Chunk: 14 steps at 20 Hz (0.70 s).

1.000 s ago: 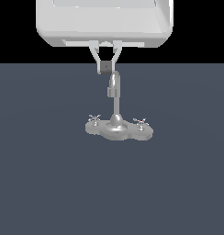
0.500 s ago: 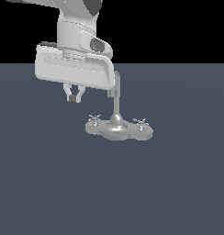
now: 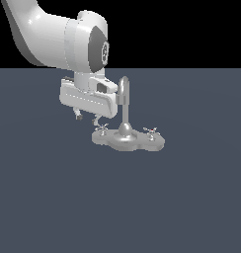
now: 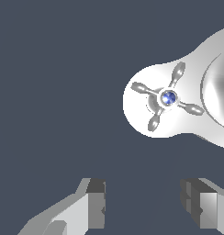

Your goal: Turn on the faucet by rotating a designated handle.

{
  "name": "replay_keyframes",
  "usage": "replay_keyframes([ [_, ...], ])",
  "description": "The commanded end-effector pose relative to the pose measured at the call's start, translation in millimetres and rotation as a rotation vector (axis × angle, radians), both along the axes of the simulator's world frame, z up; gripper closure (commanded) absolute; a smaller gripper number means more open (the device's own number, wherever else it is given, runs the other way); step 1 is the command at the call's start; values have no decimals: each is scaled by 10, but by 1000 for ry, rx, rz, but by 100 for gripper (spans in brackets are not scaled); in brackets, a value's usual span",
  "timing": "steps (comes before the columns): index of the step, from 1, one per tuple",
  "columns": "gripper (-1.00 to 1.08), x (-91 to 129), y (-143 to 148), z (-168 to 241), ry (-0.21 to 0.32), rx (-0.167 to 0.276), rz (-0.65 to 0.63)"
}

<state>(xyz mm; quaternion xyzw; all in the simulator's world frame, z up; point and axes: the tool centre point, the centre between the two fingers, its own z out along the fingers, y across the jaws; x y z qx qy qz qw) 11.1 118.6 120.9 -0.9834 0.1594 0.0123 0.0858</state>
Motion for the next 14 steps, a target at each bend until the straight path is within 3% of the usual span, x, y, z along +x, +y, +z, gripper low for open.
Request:
replay_keyframes([
  [1, 53, 252, -54, -249, -50, -35, -48],
  [2, -41, 182, -234, -494, -35, -98, -45],
  [3, -21, 391, -247, -463, -78, -78, -126],
  [4, -77, 623, -622, -481, -127, -118, -168],
  [5, -55, 750, -722, -511, -161, -122, -181],
  [6, -71, 870, -931, -453, -193, -158, -186],
  [7, -39, 986, -1333, -325, -232, -179, -209],
  [8, 9, 969, -1319, -454, -230, -191, -218],
  [9, 48, 478, -811, -643, -145, -159, -261],
  [10, 48, 477, -856, -717, -133, -155, -267],
  [11, 87, 290, -1120, -371, -99, -189, -179],
  [12, 87, 270, -974, -459, -89, -198, -154],
  [13, 74, 467, -515, -782, -142, -190, -174],
  [14, -9, 92, -951, -1032, -99, -210, -262],
])
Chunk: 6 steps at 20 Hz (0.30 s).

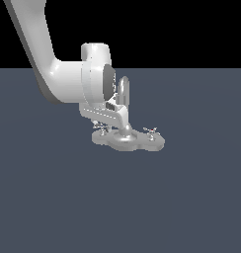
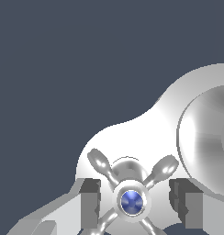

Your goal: Turn on the faucet by rotating a designated handle.

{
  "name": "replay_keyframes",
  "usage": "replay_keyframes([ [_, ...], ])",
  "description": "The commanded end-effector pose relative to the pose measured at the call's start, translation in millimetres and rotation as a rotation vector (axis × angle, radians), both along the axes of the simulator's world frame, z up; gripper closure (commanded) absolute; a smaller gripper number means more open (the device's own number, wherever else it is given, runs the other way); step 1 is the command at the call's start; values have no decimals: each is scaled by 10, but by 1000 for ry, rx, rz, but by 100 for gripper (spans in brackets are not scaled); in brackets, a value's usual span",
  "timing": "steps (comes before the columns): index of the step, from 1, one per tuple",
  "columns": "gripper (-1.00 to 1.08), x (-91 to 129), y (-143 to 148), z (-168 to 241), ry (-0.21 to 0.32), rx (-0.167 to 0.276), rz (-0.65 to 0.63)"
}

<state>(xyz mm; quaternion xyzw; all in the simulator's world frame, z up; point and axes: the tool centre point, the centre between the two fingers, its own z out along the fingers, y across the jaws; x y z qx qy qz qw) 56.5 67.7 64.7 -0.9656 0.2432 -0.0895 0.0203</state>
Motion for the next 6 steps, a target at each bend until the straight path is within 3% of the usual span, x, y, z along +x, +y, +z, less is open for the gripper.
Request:
replay_keyframes([
  [1, -9, -363, -762, -593, 84, -41, -135],
  [2, -18, -241, -1187, 162, 94, -45, -36],
  [3, -18, -343, -663, 93, 104, -49, 64],
  [5, -28, -427, -171, 94, 124, -84, 202],
  [6, -15, -413, -836, 98, 137, -96, 116],
])
